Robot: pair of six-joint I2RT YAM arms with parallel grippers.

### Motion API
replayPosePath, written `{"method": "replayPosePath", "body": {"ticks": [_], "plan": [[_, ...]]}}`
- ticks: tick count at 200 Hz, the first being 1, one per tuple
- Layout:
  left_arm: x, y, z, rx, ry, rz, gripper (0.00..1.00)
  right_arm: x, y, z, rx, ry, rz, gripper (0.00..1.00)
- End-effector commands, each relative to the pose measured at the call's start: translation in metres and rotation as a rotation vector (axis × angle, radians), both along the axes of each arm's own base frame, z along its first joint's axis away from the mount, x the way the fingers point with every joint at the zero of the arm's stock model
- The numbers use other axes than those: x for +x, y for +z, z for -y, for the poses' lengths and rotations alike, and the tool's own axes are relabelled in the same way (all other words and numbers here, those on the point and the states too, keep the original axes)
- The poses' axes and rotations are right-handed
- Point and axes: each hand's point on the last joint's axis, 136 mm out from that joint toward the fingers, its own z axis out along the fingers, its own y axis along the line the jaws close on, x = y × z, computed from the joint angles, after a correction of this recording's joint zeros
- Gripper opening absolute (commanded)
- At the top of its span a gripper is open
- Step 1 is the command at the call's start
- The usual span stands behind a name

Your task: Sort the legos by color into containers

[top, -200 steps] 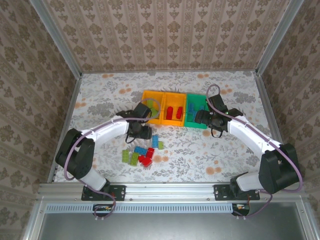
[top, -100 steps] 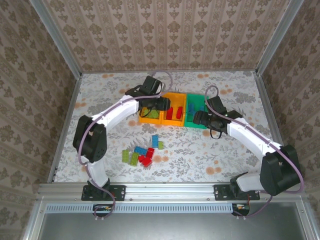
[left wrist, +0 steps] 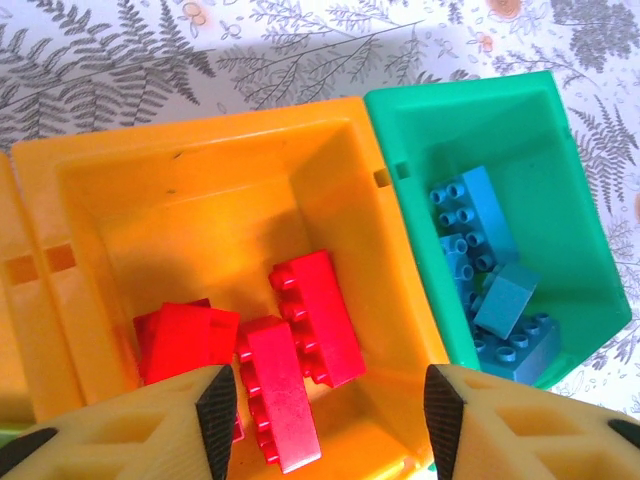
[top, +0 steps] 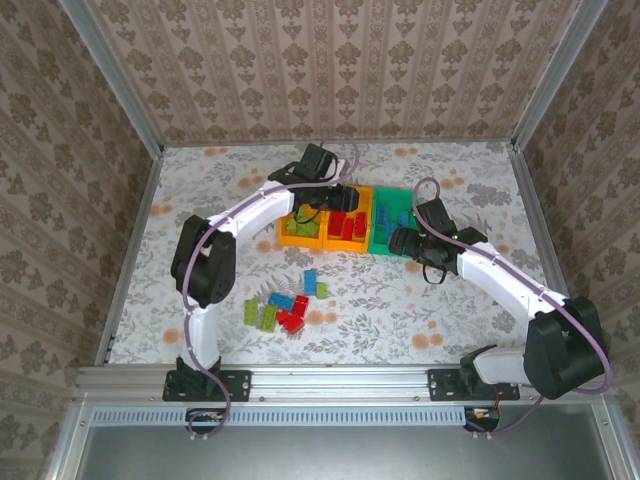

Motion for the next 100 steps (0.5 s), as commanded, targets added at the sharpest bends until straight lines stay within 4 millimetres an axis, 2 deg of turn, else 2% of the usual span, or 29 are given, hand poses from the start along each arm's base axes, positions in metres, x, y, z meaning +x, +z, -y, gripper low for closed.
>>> {"method": "replayPosePath", "body": {"ticks": [1, 21, 49, 74, 78, 100], "plan": [[0.001, 0.011, 0.009, -0.041, -0.004, 0.001, 0.59, -0.004, 0.005, -0.009, 0.021, 0.032, 0.019, 0.86], [-0.002, 0.016, 0.0, -0.024, 0.012, 0.015, 0.67, -0.004, 0.009, -0.023, 0.014, 0.098, 0.038, 0.86], [-0.009, 0.02, -0.028, 0.017, 0.071, 0.023, 0.8, -0.005, 0.013, -0.053, 0.018, 0.198, 0.059, 0.86], [-0.017, 0.014, -0.068, 0.059, 0.161, 0.014, 0.91, -0.014, 0.009, -0.092, 0.023, 0.29, 0.029, 0.85], [-0.019, 0.012, -0.076, 0.066, 0.182, 0.007, 0.93, -0.016, 0.001, -0.1, 0.018, 0.308, 0.004, 0.85], [-0.025, 0.001, -0.118, 0.092, 0.27, -0.017, 1.0, -0.028, -0.013, -0.144, 0.029, 0.401, -0.045, 0.84]]}}
